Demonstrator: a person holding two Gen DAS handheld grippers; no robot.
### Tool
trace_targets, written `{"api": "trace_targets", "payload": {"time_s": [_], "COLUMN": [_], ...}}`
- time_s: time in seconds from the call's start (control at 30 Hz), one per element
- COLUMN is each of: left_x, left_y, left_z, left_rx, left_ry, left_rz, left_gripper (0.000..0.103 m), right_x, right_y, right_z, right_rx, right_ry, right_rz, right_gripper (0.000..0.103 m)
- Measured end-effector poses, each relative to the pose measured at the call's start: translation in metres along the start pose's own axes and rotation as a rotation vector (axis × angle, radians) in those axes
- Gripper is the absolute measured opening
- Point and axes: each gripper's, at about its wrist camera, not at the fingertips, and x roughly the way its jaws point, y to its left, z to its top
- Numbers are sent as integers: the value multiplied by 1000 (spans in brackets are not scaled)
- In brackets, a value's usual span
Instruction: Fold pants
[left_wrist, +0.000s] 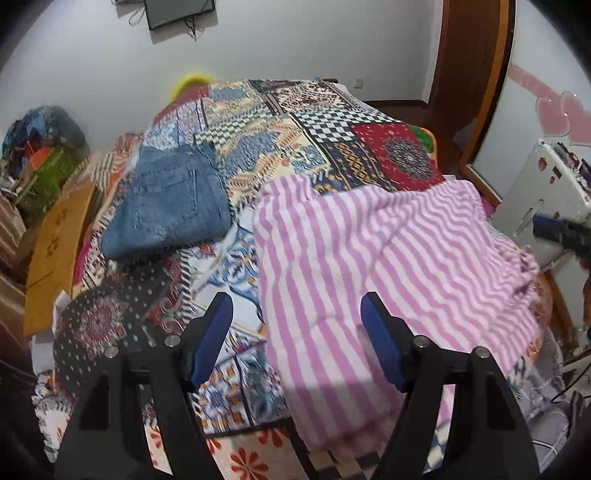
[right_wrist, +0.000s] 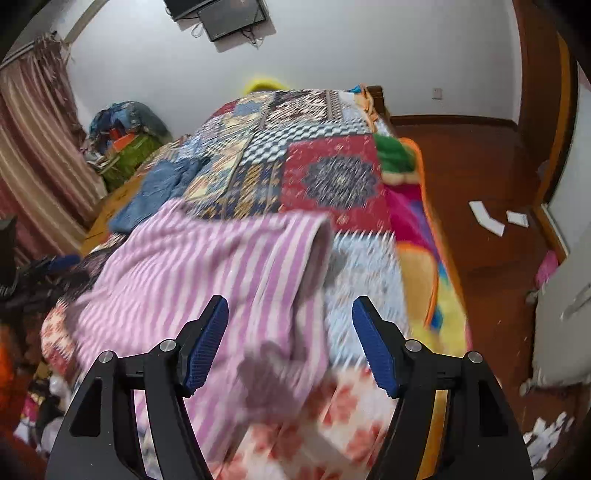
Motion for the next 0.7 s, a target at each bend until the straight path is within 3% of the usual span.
{"api": "trace_targets", "payload": {"time_s": [0.27,0.33,0.37,0.5,0.63,0.7], "left_x": [-8,-11,-12,-10,-9,-7], "left_y": [-12,-16,-18,-28,-29,-25], "left_z": [-22,-27,-30,-34,-34,-33], "left_rx": [-12,7,17,40,56,49], "left_ry": [50,52,54,63,60,70], "left_rz": [-51,-56,-62,-52,-24,-14], "left_gripper": [72,72,72,72,72,72], "right_x": [32,34,35,28,-1,-15], "right_y": [11,14,15,17,18,20], "right_z": [-14,-17,-19,-24,-27,-30], "right_rx": [25,5,-6,0,33,40], "right_ry": [62,76,86,67,1,-21], "right_rz": [82,101,103,90,117,125], "right_gripper": [64,48,35,25,21,12]}}
